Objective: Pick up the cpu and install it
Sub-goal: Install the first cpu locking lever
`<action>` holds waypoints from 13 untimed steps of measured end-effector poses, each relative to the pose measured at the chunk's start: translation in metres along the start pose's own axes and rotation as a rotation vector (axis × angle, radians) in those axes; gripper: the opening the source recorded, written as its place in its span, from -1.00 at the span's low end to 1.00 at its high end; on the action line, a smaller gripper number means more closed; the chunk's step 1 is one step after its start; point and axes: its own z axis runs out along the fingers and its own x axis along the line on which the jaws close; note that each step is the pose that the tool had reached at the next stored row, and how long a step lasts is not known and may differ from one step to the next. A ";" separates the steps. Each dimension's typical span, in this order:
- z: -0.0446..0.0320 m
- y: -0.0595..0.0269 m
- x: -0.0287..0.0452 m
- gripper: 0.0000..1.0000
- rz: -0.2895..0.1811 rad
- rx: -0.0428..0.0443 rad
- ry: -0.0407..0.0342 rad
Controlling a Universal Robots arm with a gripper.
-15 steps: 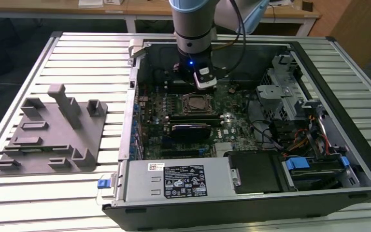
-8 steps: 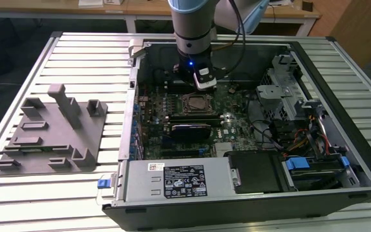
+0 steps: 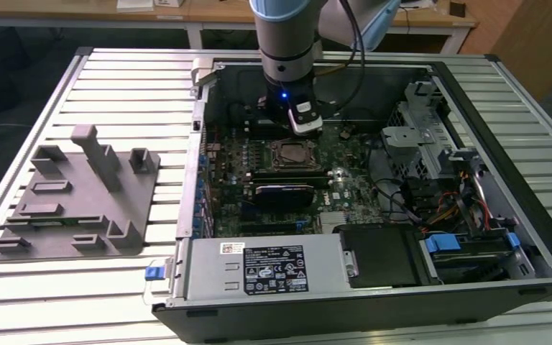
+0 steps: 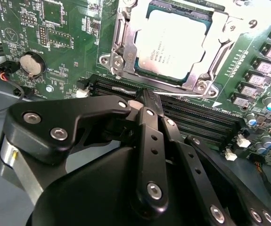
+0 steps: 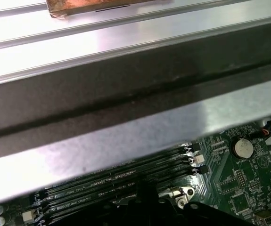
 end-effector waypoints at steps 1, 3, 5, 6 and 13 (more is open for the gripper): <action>0.0002 0.0000 0.0000 -0.79 -0.002 -0.0002 0.0001; 0.0007 0.0001 0.0001 -0.79 -0.008 -0.0012 0.0007; 0.0011 0.0002 0.0003 -0.79 -0.016 -0.0022 0.0018; 0.0013 0.0003 0.0003 -0.79 -0.021 -0.0027 0.0025; 0.0023 0.0008 0.0009 -0.79 -0.040 -0.0051 0.0049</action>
